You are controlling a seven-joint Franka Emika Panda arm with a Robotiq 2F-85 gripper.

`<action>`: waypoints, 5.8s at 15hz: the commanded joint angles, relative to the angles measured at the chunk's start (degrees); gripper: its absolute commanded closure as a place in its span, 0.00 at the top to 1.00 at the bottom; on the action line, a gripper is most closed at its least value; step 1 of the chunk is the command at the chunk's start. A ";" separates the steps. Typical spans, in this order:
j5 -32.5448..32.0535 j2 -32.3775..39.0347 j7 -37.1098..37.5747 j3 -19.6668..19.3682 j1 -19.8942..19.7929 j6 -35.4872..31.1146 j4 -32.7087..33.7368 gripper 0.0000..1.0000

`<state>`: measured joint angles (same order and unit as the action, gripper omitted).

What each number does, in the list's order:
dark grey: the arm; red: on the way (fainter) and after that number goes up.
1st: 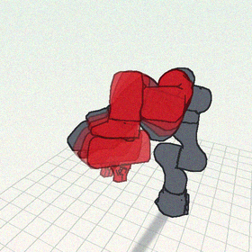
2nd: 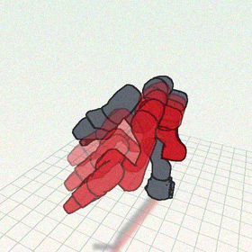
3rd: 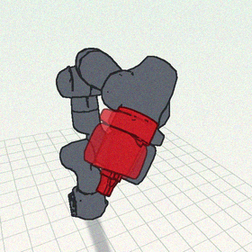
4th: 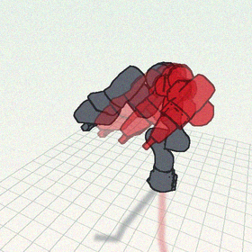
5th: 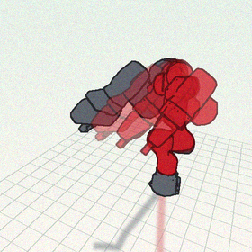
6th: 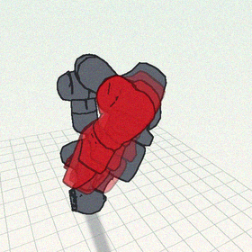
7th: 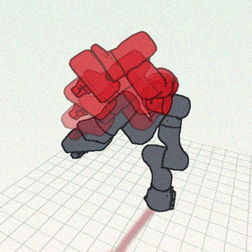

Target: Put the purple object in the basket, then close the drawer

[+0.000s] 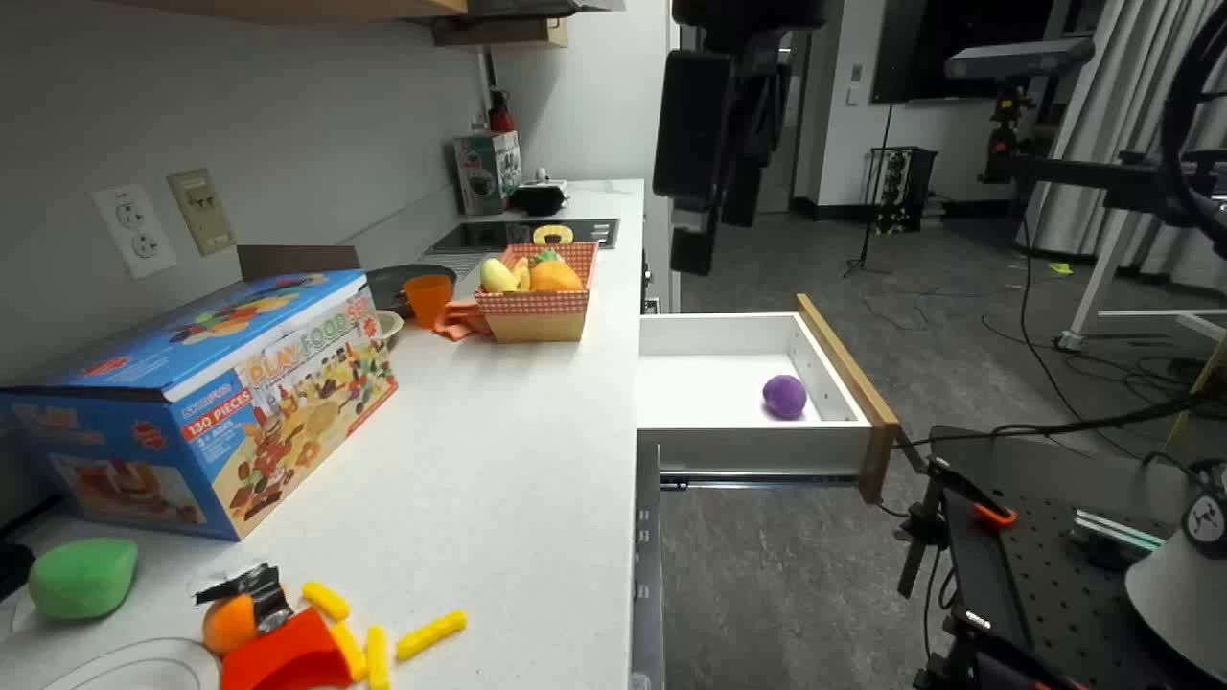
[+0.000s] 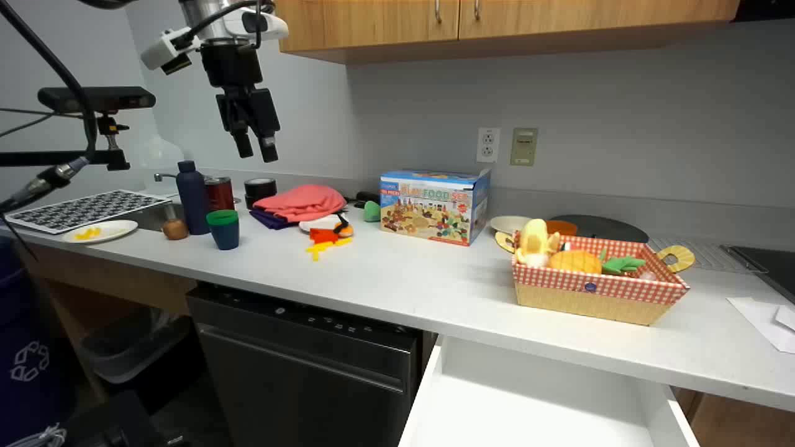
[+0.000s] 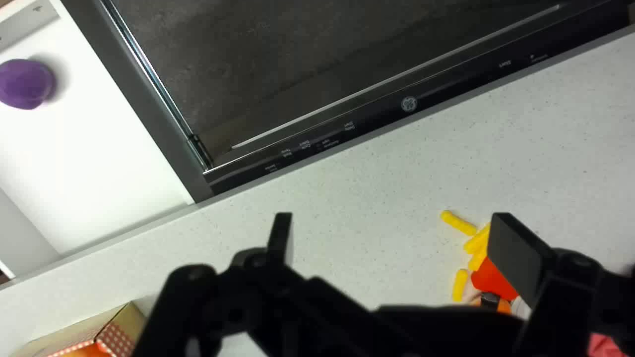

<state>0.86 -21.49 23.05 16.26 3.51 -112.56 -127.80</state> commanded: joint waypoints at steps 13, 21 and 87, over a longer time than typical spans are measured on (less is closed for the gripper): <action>-0.43 0.18 0.34 -0.95 1.09 0.18 0.12 1.00; -0.43 0.18 0.34 -0.95 1.09 0.18 0.12 1.00; 7.23 62.56 -1.80 -34.01 -22.72 -41.59 10.61 0.48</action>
<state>5.46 39.57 23.46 -17.86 -18.24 -154.94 -119.90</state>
